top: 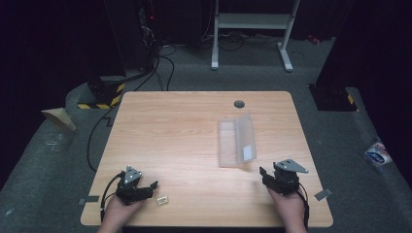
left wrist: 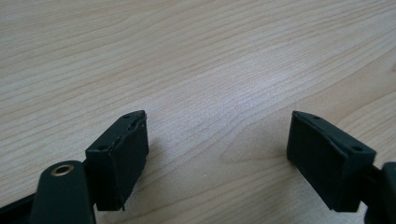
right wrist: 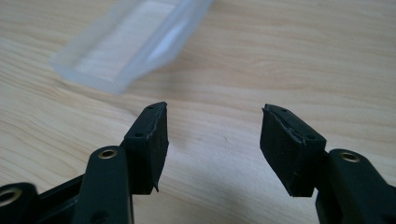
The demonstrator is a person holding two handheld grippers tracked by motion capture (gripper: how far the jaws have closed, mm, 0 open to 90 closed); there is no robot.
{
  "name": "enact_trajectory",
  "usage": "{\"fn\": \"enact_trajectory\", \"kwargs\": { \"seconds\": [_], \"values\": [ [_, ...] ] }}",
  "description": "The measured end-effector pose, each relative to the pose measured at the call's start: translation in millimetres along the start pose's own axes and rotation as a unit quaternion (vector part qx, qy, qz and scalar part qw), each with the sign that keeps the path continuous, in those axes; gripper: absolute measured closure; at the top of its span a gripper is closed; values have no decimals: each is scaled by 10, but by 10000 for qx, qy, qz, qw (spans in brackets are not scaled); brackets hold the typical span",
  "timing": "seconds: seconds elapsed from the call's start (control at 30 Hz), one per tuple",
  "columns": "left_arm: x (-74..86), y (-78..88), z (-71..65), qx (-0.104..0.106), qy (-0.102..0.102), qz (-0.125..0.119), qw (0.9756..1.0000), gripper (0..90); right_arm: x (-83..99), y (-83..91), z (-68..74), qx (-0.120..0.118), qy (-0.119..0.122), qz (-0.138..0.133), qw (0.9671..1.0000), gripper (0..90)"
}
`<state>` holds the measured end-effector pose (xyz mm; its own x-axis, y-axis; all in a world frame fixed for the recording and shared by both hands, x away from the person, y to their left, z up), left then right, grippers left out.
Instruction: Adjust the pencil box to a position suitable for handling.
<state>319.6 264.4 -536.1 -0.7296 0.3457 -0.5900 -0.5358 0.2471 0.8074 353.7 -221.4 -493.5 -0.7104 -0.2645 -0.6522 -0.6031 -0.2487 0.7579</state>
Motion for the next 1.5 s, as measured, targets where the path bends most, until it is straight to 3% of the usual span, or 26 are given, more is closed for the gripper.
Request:
{"fn": "enact_trajectory", "kwargs": {
  "seconds": [0.3,0.63,0.8,1.03,1.37,1.5],
  "values": [
    [0,-1,0,21,7,0,10000,205,-187,54,115,-35,206,-222,9995,454],
    [-2,-3,2,12,15,4,10000,198,-451,70,278,-387,376,-410,9977,468],
    [-2,-3,2,13,15,4,10000,199,-527,15,440,-574,516,-504,9957,506],
    [-2,-1,5,12,-9,23,10000,199,-590,-86,624,-620,632,-548,9946,497],
    [5,5,-4,36,-19,25,10000,199,-628,-308,801,-736,701,-146,9947,535],
    [5,4,-4,43,-20,24,10000,199,-630,-401,847,-687,714,-112,9950,481]
  ]
}}
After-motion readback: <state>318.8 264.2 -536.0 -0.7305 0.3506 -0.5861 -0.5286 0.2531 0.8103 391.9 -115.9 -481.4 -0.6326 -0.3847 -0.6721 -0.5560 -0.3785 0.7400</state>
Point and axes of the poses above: each handheld gripper's, and its own axes: y roughly backward along the jaws, x roughly out of its underside, z roughly to its left, the point moved 1 cm from there along -y, roughly forward along the jaws, and after that the axes turned 12 degrees about z, right-handed, at the moved point
